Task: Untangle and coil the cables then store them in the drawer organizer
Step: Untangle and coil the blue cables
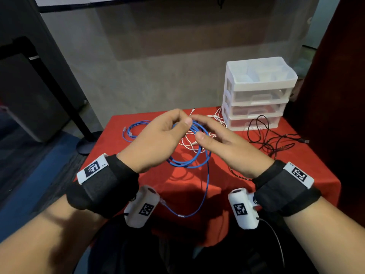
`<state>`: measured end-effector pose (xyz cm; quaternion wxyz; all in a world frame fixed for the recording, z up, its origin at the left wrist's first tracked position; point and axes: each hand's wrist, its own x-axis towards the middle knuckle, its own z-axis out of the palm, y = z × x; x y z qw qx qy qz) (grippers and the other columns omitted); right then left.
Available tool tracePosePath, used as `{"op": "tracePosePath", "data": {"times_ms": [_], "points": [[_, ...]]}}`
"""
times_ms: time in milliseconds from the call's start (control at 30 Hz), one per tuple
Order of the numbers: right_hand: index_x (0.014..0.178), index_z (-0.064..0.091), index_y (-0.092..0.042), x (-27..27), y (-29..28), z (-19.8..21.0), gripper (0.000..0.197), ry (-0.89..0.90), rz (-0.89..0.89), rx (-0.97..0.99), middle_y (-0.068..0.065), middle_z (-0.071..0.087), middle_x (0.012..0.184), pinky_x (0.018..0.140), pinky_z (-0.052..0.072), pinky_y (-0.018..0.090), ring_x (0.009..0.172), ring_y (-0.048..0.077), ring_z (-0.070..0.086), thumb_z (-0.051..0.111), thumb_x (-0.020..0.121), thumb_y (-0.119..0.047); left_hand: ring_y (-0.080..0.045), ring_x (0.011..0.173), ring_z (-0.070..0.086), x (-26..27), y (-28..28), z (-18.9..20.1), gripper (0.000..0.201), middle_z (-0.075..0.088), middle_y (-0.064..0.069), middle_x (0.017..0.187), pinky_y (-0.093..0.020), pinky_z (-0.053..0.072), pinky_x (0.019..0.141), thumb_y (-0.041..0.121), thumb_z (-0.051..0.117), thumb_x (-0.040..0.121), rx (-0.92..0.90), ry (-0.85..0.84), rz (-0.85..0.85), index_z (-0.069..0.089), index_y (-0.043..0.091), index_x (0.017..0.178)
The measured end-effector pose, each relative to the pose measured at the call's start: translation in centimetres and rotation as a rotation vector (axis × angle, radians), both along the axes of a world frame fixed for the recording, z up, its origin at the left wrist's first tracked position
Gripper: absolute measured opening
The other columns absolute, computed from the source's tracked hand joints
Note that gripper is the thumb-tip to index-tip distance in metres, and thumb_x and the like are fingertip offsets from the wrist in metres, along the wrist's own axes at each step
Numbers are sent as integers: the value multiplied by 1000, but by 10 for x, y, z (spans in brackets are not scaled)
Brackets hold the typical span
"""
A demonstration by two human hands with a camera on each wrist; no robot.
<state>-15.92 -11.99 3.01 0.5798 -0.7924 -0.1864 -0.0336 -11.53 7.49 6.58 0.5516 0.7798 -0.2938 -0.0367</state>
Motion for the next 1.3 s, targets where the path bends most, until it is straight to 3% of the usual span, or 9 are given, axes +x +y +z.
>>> {"op": "tracePosePath", "data": {"times_ms": [100, 167, 300, 500, 633, 900, 1033, 1200, 1300], "points": [[123, 59, -10, -2, 5, 5, 28, 38, 52, 133, -1, 65, 93, 91, 53, 29, 88, 12, 64, 59, 100, -26, -6, 47, 27, 1, 1, 0, 15, 37, 7, 62, -20, 25, 46, 28, 48, 106, 9, -103, 52, 57, 19, 96], [109, 58, -9, -3, 11, 5, 23, 82, 76, 223, -3, 60, 81, 73, 54, 32, 72, 14, 60, 60, 96, -27, -11, 47, 26, 0, 1, -2, 11, 35, 2, 62, -22, 24, 44, 27, 49, 107, 16, -125, 93, 58, 22, 110], [85, 59, -20, 0, 12, 6, 26, 118, -73, 225, -6, 47, 67, 51, 31, 25, 52, 9, 38, 57, 97, -43, -6, 52, 34, 1, 2, -7, 17, 43, 12, 62, -26, 34, 54, 28, 49, 106, 130, -190, 148, 62, 18, 101], [81, 68, -6, 4, -8, 13, 36, -32, -293, 36, -15, 33, 45, 49, 22, 16, 44, 3, 28, 54, 106, -28, -7, 56, 32, 1, 11, -6, 30, 39, 6, 66, -32, 32, 56, 32, 48, 106, 331, -217, 61, 56, 14, 85], [80, 68, -10, 5, -12, 21, 38, -72, -390, 62, -10, 27, 51, 46, 20, 22, 47, 9, 22, 55, 105, -36, -6, 49, 29, 1, 10, -1, 31, 37, 6, 63, -21, 27, 47, 37, 47, 106, 283, -163, 58, 54, 19, 82], [77, 67, -14, 6, -10, 22, 37, -117, -449, 181, -15, 31, 46, 50, 22, 26, 46, 9, 23, 55, 105, -35, -5, 48, 29, 5, 13, -9, 33, 36, 11, 61, -26, 28, 50, 38, 45, 106, 273, -120, 71, 52, 17, 81], [89, 70, -6, 0, -11, 17, 29, -95, -323, 115, -22, 51, 51, 61, 34, 13, 51, -3, 48, 56, 105, -25, -9, 49, 26, 12, 20, -12, 34, 33, 13, 58, -32, 23, 52, 50, 49, 97, 122, -56, 152, 54, 28, 73], [94, 66, -8, -8, -14, -20, 11, 44, -63, -119, -3, 57, 77, 76, 41, 29, 75, 11, 49, 62, 101, -15, -7, 48, 25, 18, 34, -11, 39, 33, 12, 56, -30, 22, 50, 37, 51, 103, -165, 44, 352, 48, 24, 67], [97, 67, -12, -10, -10, -35, 8, 107, -41, -117, 3, 54, 78, 71, 41, 29, 73, 16, 48, 63, 100, -6, -7, 48, 28, 15, 29, -15, 38, 35, 11, 56, -32, 27, 51, 30, 48, 107, -167, -5, 409, 45, 24, 70]]}}
